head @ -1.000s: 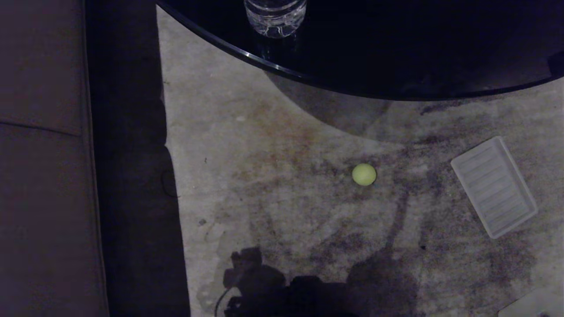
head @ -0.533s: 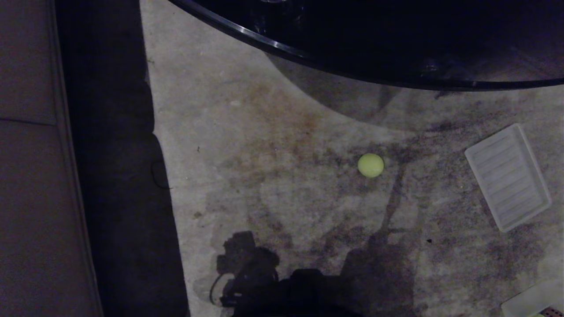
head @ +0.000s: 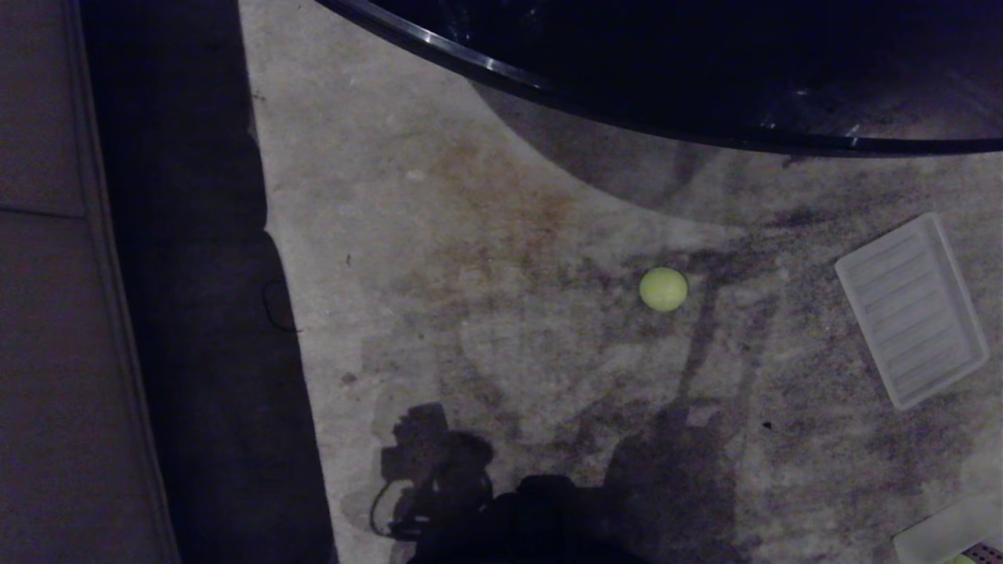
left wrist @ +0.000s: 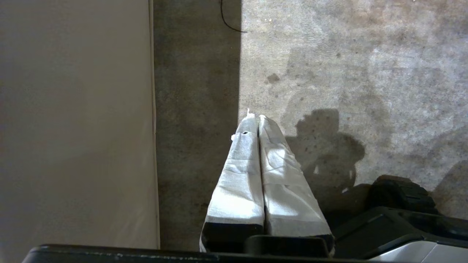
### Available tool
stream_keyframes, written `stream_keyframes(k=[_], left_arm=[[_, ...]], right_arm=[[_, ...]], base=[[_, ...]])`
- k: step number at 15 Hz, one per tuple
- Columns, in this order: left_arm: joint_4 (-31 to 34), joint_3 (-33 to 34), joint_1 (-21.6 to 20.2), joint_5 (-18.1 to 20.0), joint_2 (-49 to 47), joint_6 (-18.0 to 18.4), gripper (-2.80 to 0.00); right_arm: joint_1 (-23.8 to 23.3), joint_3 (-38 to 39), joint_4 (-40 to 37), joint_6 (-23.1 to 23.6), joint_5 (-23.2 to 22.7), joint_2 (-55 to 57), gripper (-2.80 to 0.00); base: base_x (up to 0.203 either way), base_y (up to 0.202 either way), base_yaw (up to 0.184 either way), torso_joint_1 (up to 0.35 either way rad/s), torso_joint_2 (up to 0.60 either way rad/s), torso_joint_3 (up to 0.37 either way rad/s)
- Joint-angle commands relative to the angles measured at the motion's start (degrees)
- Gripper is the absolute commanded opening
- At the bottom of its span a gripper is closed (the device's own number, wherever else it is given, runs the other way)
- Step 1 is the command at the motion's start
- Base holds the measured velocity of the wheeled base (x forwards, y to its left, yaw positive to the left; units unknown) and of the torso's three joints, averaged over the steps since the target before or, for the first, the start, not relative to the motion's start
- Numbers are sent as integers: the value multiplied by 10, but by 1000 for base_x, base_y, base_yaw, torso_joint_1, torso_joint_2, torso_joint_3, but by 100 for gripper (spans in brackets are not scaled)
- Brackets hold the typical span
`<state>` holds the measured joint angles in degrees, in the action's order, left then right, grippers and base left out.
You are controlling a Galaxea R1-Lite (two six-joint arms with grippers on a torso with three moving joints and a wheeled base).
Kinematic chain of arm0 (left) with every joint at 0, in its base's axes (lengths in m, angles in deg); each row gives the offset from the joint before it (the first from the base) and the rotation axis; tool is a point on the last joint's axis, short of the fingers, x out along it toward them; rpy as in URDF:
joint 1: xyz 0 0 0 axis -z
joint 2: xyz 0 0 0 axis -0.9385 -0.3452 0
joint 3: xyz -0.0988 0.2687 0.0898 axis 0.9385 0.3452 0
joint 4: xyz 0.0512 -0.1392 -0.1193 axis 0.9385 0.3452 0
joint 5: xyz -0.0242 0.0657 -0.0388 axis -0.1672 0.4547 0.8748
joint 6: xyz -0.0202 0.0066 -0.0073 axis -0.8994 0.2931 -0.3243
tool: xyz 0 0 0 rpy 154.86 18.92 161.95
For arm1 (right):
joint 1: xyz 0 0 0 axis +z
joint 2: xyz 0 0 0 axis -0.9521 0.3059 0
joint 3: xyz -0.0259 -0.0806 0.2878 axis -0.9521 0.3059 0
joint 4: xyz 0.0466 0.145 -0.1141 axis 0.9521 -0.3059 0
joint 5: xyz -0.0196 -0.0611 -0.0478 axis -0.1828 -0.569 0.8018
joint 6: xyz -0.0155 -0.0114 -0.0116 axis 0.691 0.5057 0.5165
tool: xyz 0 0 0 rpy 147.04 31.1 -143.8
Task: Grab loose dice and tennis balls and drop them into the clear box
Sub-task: Pick up the ball on the floor
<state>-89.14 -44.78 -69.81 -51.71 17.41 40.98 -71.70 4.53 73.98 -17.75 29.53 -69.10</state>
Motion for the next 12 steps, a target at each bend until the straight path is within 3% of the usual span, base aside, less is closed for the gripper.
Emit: stream_keyframes(k=[1,5,9,12], left_arm=[[0,1,0,0,-1,-1,-280],[0,1,0,0,0,-1,-280],[0,1,0,0,0,-1,-280],[0,1,0,0,0,-2,-280]], right_arm=[[0,-44,1,-9,-13,139,-280],[4,-79,79,-33,-45,395,-280],[32,-90,310,-97,-53,672,-280],[77,-110,484,-157,-27,836,-280]], base=[[0,0,0,0,0,0],[0,0,0,0,0,0],[0,0,0,0,0,0],[0,0,0,0,0,0]])
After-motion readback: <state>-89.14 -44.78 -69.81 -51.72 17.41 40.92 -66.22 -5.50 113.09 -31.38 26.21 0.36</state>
